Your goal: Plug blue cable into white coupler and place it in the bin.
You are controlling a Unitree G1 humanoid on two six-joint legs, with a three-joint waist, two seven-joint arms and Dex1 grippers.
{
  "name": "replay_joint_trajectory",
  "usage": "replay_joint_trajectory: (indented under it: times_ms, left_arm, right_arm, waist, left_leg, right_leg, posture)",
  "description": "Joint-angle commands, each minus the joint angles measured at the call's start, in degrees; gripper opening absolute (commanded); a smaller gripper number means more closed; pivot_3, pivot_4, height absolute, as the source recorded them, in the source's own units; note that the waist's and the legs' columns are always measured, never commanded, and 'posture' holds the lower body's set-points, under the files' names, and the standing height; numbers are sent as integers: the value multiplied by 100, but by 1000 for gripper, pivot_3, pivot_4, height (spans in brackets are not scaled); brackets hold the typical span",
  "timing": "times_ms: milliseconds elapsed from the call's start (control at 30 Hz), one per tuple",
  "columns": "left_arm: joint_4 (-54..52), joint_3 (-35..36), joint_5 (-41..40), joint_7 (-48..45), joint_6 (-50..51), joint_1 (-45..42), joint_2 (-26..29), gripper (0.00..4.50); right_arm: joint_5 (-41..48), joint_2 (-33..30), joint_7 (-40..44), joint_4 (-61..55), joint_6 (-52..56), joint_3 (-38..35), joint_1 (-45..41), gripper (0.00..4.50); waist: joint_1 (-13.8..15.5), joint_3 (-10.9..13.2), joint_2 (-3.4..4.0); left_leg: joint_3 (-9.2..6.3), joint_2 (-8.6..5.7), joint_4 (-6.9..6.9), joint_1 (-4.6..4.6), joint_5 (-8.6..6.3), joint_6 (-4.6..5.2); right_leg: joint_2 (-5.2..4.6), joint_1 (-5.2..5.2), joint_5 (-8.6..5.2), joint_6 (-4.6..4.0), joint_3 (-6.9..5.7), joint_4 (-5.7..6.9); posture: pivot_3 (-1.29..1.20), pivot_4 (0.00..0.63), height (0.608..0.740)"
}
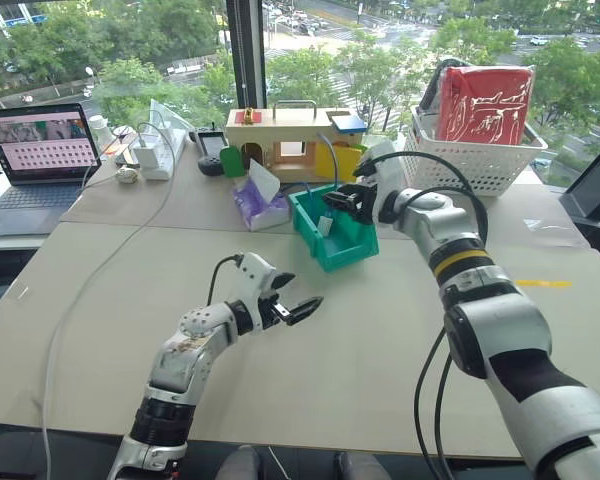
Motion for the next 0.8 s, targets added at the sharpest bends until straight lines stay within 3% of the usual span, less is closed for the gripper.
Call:
replay_joint_trajectory:
  times_ms: [33,67,233,367,500,667,800]
  left_arm:
    - [-321,219,-48,122,-282,59,128,4500]
    - [-294,286,-31,168,-329,41,166,4500]
    - [-32,471,-80,89,-465,-149,427,4500]
    - [258,630,-161,-89,-638,-191,632,4500]
    - [646,854,-134,-323,-959,-143,956,4500]
    - [1255,937,-83,-455,-1297,-343,1098,4500]
    - [1635,848,-178,-721,-1208,-541,1144,4500]
  right_arm:
    - [121,-286,305,-356,-10,-388,-230,4131]
    - [229,-398,382,-599,150,-509,-173,4453]
    - [680,-1074,641,-2729,1308,-929,739,4453]
    - [871,-1717,739,-4596,1895,-1092,2092,4453]
    - [1080,-1913,447,-6304,1779,-1824,4171,4453]
    - [620,-1237,-543,-7084,919,-2151,6068,4453]
    - [440,-726,-1100,-7176,530,-2108,6499,4453]
  waist:
    - [-7,1,1]
    - [-2,1,1]
    - [19,11,2]
    - [122,12,2]
    - [116,12,2]
    - [91,13,3]
    - [79,15,4]
  left_leg:
    - [0,0,0,1,0,0]
    - [-1,0,1,1,0,-1]
    - [-6,-1,7,1,2,-4]
    - [-29,-2,7,0,2,-3]
    - [-37,-1,8,1,2,-3]
    - [-35,0,19,10,6,-6]
    - [-31,-1,20,21,29,-17]
  right_leg:
    - [0,0,0,0,0,0]
    - [0,0,0,-1,-2,1]
    - [0,3,1,-2,-8,5]
    - [-2,18,1,-2,-39,-1]
    - [-1,24,-1,-4,-49,-2]
    - [0,29,2,-9,-48,10]
    - [2,32,3,-9,-46,13]
  posture:
    - [0,150,719]
    - [0,150,719]
    - [0,150,719]
    - [0,150,719]
    - [0,150,719]
    - [0,150,719]
    - [0,150,719]
